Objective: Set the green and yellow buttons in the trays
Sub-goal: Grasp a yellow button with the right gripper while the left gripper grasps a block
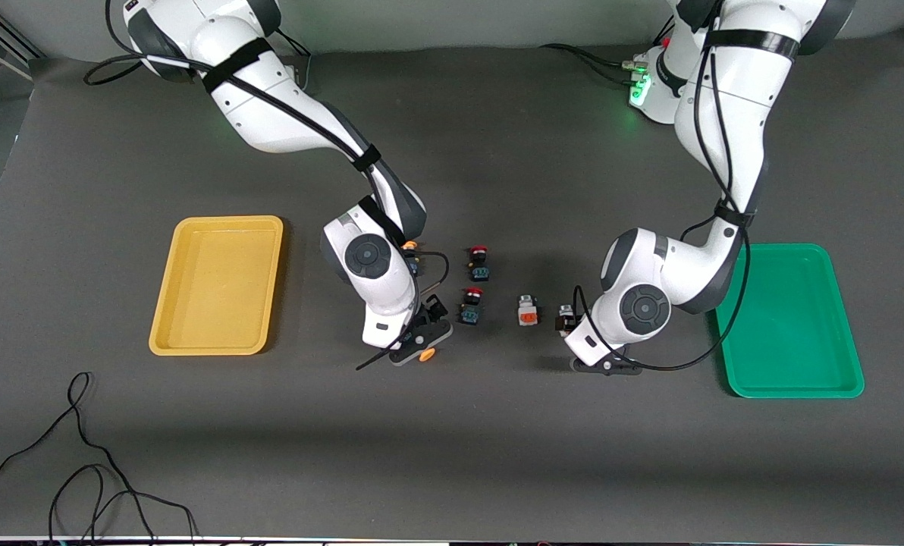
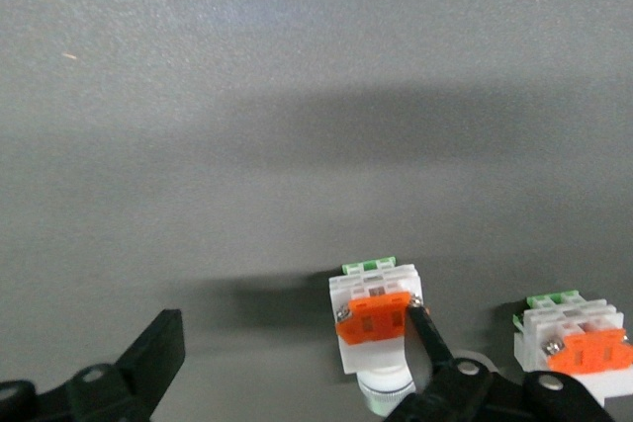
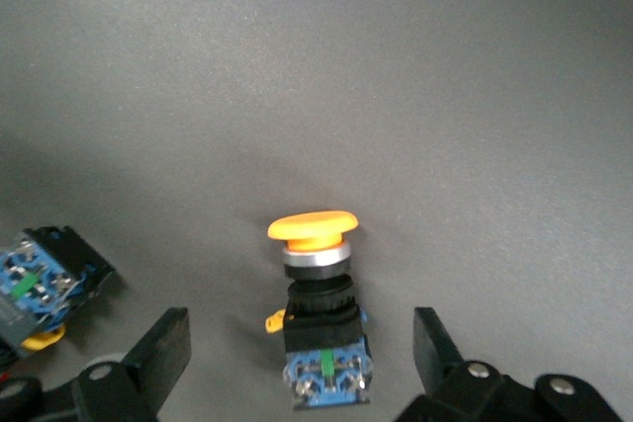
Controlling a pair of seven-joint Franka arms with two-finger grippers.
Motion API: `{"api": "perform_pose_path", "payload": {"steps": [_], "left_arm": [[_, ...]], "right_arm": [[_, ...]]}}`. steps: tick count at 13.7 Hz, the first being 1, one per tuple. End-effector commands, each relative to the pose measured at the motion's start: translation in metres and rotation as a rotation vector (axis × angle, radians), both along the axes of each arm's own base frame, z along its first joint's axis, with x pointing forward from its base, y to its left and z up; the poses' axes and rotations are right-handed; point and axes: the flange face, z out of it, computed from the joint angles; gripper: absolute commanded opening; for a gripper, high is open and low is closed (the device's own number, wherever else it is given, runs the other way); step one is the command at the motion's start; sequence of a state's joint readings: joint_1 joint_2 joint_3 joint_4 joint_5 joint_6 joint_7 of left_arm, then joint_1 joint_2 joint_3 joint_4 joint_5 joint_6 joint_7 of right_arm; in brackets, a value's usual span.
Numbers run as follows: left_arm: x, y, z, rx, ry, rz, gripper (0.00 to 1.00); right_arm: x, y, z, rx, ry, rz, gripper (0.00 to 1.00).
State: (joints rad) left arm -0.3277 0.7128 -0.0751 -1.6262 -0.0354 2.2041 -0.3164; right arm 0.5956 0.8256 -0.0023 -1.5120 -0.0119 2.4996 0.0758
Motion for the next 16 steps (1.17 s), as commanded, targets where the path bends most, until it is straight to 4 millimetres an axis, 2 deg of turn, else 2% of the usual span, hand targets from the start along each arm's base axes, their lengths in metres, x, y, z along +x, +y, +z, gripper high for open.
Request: {"api": "perform_pose_path", "payload": {"steps": [1, 2, 5, 7, 9, 11, 14, 15, 16], "left_arm": [[-0.002, -0.016, -0.007, -0.005, -0.020, 0.023, 0.99], [-0.003, -0.018, -0.010, -0.002, -0.020, 0.043, 0.99], [0.000, -0.022, -0.001, -0.003, -0.026, 0.052, 0.99], [-0.002, -0.028, -0.001, -0.008, -0.025, 0.053, 0.99], [-0.003, -0.030, -0.002, -0.008, -0.023, 0.054, 0.99], [-0.004, -0.030, -0.005, -0.008, -0.023, 0.055, 0.98], [-0.011, -0.039, -0.016, -0.001, -0.014, 0.043, 0.96], [-0.010, -0.039, -0.017, 0.001, -0.027, 0.034, 0.78], [-0.011, -0.038, -0.019, -0.001, -0.034, 0.033, 0.10]], "right_arm": [[0.001, 0.001, -0.012, -0.005, -0.033, 0.017, 0.98], [0.001, 0.001, -0.014, -0.013, -0.037, 0.027, 0.92], [0.001, 0.002, -0.014, -0.022, -0.043, 0.038, 0.57], [0.001, 0.002, -0.014, -0.032, -0.050, 0.052, 0.30], [0.003, -0.001, -0.008, -0.033, -0.050, 0.045, 0.27], [0.008, -0.007, 0.011, -0.045, -0.038, 0.027, 0.27], [0.009, -0.011, 0.068, -0.070, -0.013, 0.015, 0.27], [0.007, -0.013, 0.096, -0.077, -0.003, 0.009, 0.27], [0.005, -0.015, 0.124, -0.079, -0.002, 0.005, 0.28]]}}
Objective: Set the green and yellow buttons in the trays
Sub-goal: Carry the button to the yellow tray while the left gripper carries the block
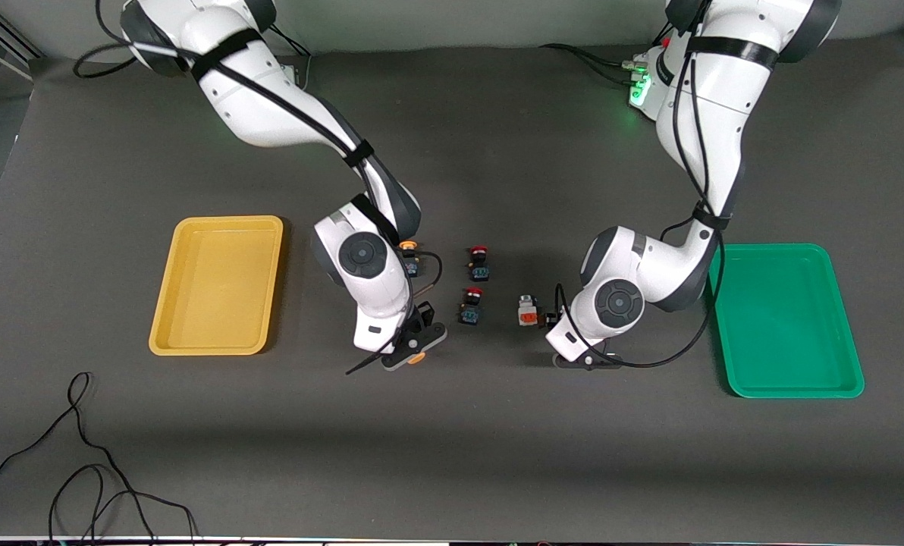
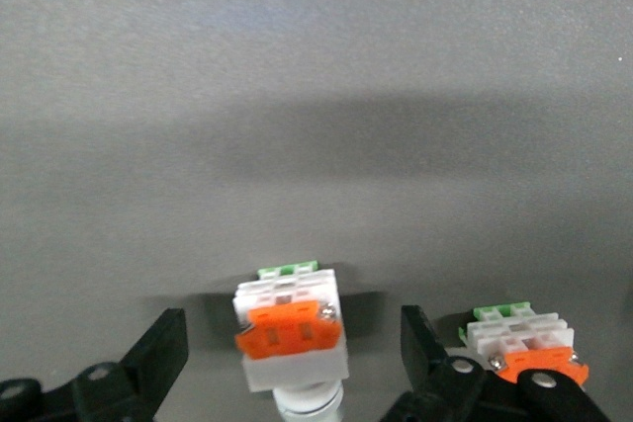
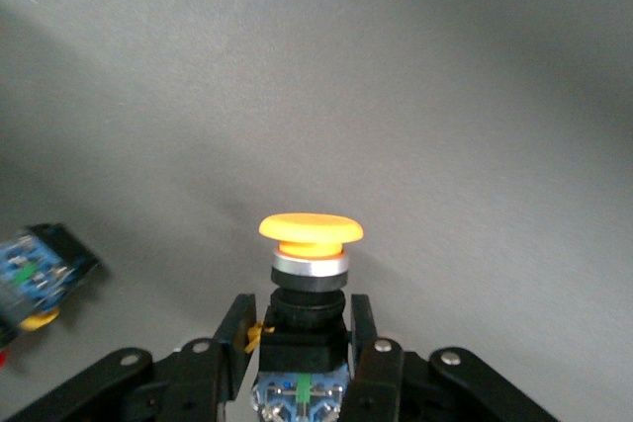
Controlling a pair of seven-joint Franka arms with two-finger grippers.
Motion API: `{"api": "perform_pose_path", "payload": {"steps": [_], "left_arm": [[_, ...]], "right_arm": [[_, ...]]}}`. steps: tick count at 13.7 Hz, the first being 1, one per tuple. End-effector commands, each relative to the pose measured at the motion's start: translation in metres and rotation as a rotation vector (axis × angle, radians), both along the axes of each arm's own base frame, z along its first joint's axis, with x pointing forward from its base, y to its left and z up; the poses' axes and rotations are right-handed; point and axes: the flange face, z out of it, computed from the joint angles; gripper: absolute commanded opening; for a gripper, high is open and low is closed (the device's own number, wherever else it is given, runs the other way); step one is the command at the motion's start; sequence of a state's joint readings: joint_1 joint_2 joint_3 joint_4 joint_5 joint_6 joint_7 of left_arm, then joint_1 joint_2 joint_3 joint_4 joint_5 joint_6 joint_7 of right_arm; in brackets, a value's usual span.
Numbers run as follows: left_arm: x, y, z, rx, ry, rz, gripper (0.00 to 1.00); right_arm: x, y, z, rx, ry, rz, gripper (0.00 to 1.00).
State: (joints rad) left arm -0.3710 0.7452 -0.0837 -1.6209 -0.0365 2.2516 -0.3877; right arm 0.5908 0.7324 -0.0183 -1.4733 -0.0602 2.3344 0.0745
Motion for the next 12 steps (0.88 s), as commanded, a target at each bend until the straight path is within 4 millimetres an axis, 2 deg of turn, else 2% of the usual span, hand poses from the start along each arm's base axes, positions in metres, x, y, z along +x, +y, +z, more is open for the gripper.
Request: {"api": "perform_pose_path", "payload": {"steps": [1, 3, 5, 6, 7, 9, 10, 12], "left_arm": [[0.001, -0.005, -0.004, 0.002, -0.020, -0.007, 0.00], [0.002, -0.002, -0.002, 0.006, -0.012, -0.009, 0.00], [0.002, 0.000, -0.001, 0.011, -0.006, -0.006, 0.00], [0.003, 0.001, 0.002, 0.010, -0.009, -0.004, 0.00], [0.006, 0.003, 0.007, 0.008, -0.015, -0.001, 0.00], [0.011, 0.013, 0.044, 0.021, 0.008, 0.014, 0.00], [0.012, 0.014, 0.074, 0.028, 0.018, 0.024, 0.00], [0.016, 0.029, 0.138, 0.045, 0.039, 0.045, 0.00]], "right_arm": [[-0.009, -0.012, 0.081, -0.026, 0.002, -0.014, 0.28], [-0.009, -0.033, 0.126, -0.044, 0.010, -0.047, 0.28], [-0.008, -0.070, 0.161, -0.086, 0.039, -0.104, 0.28], [-0.006, -0.094, 0.180, -0.096, 0.039, -0.143, 0.28], [-0.007, -0.123, 0.192, -0.110, 0.055, -0.186, 0.28], [-0.021, -0.183, 0.207, -0.108, 0.071, -0.266, 0.28], [-0.028, -0.218, 0.210, -0.107, 0.084, -0.311, 0.28], [-0.037, -0.290, 0.207, -0.103, 0.117, -0.373, 0.29]]}}
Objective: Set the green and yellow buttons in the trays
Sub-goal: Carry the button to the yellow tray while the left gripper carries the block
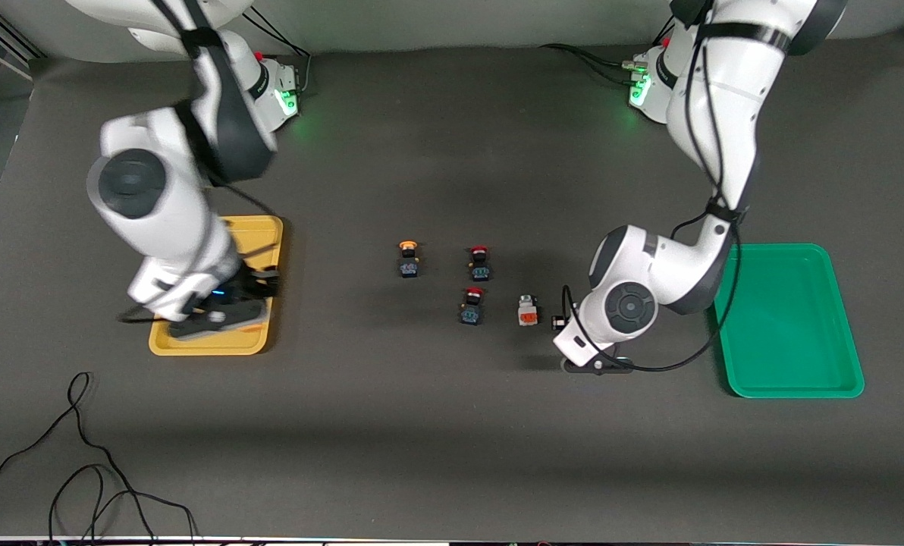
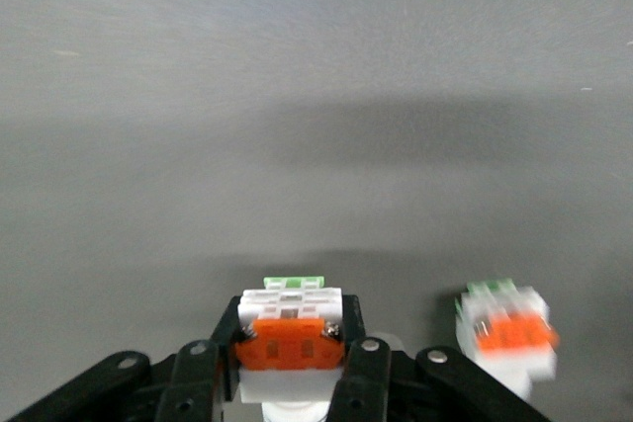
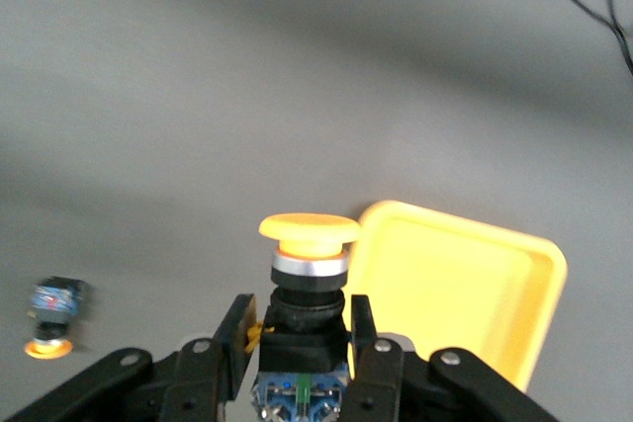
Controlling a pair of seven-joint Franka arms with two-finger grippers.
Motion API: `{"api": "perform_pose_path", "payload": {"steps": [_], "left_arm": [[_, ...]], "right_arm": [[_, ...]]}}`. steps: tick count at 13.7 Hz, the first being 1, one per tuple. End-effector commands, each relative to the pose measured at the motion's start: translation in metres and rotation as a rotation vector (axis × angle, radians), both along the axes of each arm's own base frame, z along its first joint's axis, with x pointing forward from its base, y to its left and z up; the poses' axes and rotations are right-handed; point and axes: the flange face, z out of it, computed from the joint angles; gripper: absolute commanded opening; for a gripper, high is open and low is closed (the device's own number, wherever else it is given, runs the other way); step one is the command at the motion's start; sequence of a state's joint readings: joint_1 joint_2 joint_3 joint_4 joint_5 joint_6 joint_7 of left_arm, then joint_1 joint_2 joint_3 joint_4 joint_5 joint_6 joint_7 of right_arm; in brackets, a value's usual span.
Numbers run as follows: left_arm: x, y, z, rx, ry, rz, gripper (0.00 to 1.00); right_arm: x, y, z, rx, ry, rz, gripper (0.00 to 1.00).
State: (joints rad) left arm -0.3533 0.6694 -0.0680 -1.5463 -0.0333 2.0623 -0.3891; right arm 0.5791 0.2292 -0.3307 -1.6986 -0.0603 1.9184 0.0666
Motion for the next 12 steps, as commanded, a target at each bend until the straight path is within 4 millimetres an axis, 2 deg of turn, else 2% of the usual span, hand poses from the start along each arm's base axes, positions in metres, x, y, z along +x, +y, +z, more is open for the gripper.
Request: {"api": "perform_pose_path", "payload": {"steps": [1, 3, 4, 5, 7, 9, 12], "left_arm": [[0.001, 0.024, 0.102, 0.021, 0.016, 0.034, 0.00], [0.011, 0.059, 0.160, 0.024, 0.032, 0.073, 0.00], [0.013, 0.071, 0.188, 0.030, 0.040, 0.101, 0.00], [0.011, 0.084, 0.211, 0.042, 0.065, 0.109, 0.00], [0.010, 0.131, 0.245, 0.051, 0.086, 0.147, 0.00], [0.009, 0.186, 0.264, 0.039, 0.095, 0.142, 0.00], [0.006, 0.245, 0.258, 0.133, 0.118, 0.065, 0.00]], "right_arm": [[-0.032, -0.091, -0.007, 0.042, 0.051, -0.049, 0.29], [-0.038, -0.152, -0.027, 0.087, 0.098, -0.064, 0.29], [-0.042, -0.172, -0.043, 0.090, 0.103, -0.071, 0.29], [-0.050, -0.185, -0.064, 0.089, 0.100, -0.070, 0.29], [-0.067, -0.210, -0.115, 0.082, 0.062, -0.035, 0.29], [-0.076, -0.224, -0.156, 0.062, 0.040, 0.025, 0.29], [-0.074, -0.248, -0.207, 0.070, 0.055, 0.079, 0.29]]}}
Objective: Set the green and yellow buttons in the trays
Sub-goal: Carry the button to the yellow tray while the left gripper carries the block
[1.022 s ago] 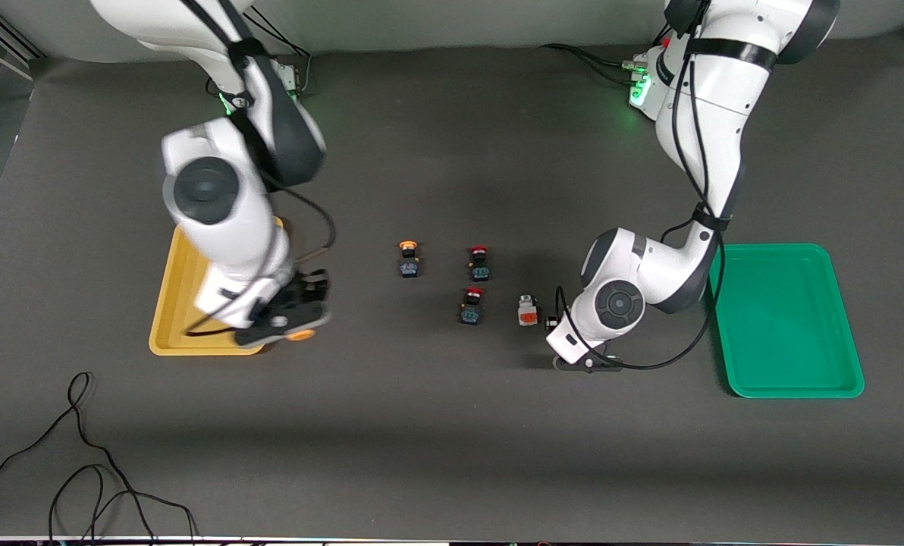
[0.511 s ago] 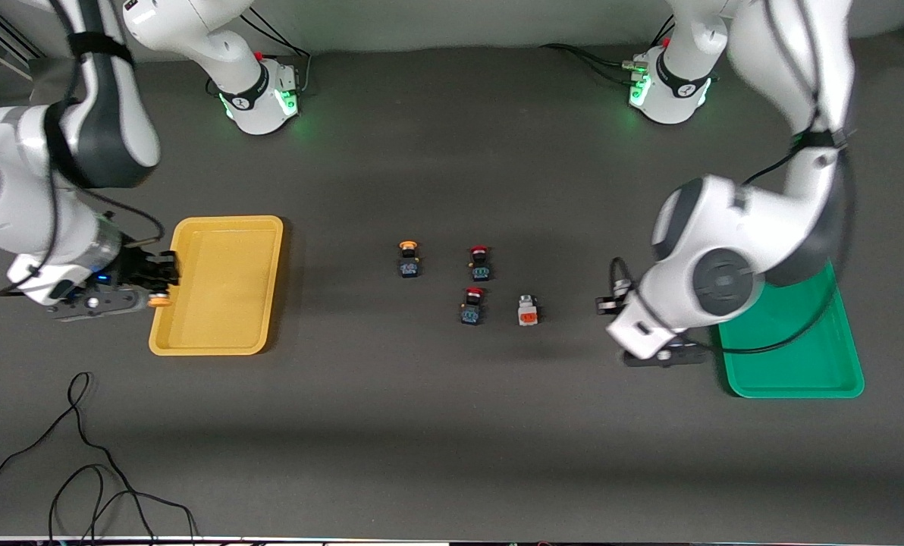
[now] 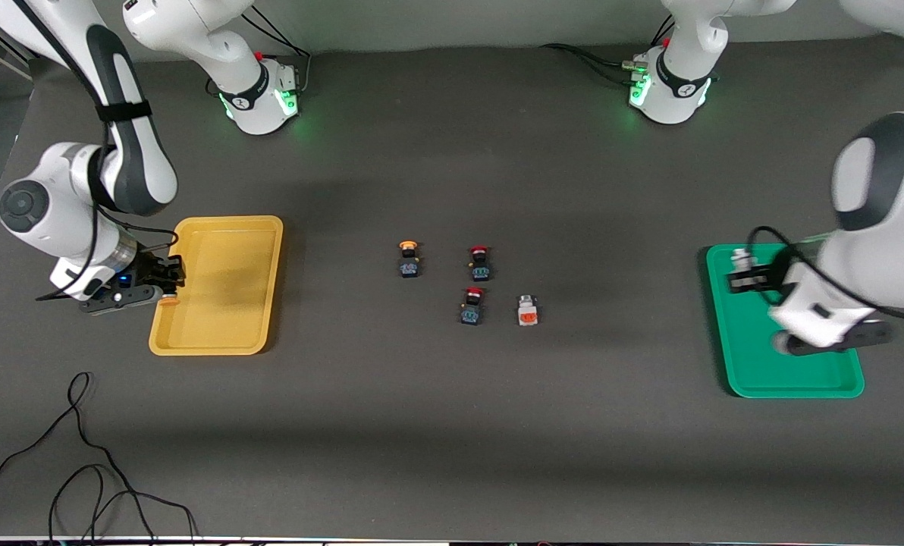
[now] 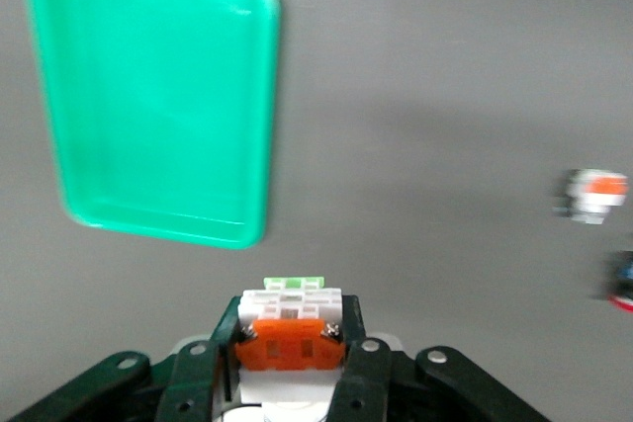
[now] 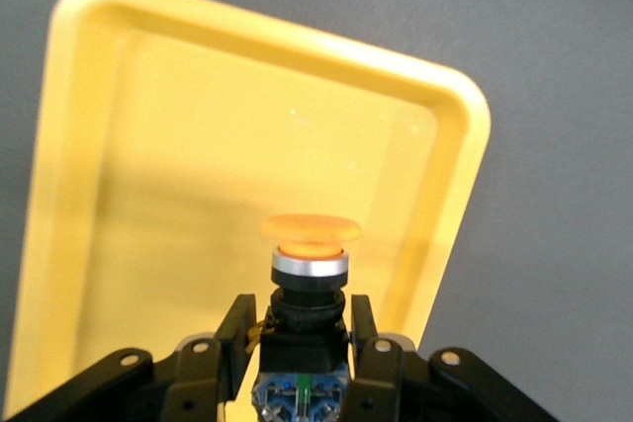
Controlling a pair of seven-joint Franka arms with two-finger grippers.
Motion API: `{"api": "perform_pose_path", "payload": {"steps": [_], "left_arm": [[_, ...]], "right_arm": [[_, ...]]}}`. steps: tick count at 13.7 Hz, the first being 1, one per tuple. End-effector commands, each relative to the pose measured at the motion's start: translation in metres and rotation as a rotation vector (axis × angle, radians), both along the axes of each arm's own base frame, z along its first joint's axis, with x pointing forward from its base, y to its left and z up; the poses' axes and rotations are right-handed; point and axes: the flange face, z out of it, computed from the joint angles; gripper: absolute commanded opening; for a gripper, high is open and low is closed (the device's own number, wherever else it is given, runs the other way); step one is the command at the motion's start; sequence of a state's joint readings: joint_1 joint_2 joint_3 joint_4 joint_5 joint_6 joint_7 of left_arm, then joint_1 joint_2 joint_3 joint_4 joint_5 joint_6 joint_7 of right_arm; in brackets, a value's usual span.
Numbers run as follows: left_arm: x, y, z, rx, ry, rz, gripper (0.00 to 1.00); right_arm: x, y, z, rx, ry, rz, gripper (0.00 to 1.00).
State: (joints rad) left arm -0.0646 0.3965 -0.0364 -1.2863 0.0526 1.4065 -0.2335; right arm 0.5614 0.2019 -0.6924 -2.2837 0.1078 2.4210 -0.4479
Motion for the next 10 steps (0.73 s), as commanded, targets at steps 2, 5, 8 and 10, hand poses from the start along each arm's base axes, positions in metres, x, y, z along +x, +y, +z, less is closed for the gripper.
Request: {"api": "perform_pose_path", "payload": {"steps": [2, 5, 8, 10], "left_arm": [[-0.005, 0.068, -0.007, 0.002, 0.029, -0.083, 0.00], [-0.005, 0.123, -0.044, -0.030, 0.019, -0.119, 0.00], [-0.020, 0.183, -0.110, -0.056, -0.022, -0.167, 0.00], [-0.027, 0.203, -0.143, -0.062, -0.059, -0.187, 0.00]], "right_arm": [[0.006, -0.020, -0.059, 0.042, 0.000, 0.063, 0.29], [0.008, -0.024, -0.080, 0.056, 0.005, 0.075, 0.35], [0.009, -0.022, -0.077, 0.066, 0.001, 0.057, 0.91], [0.018, -0.021, -0.063, 0.075, -0.027, 0.051, 0.99]]}}
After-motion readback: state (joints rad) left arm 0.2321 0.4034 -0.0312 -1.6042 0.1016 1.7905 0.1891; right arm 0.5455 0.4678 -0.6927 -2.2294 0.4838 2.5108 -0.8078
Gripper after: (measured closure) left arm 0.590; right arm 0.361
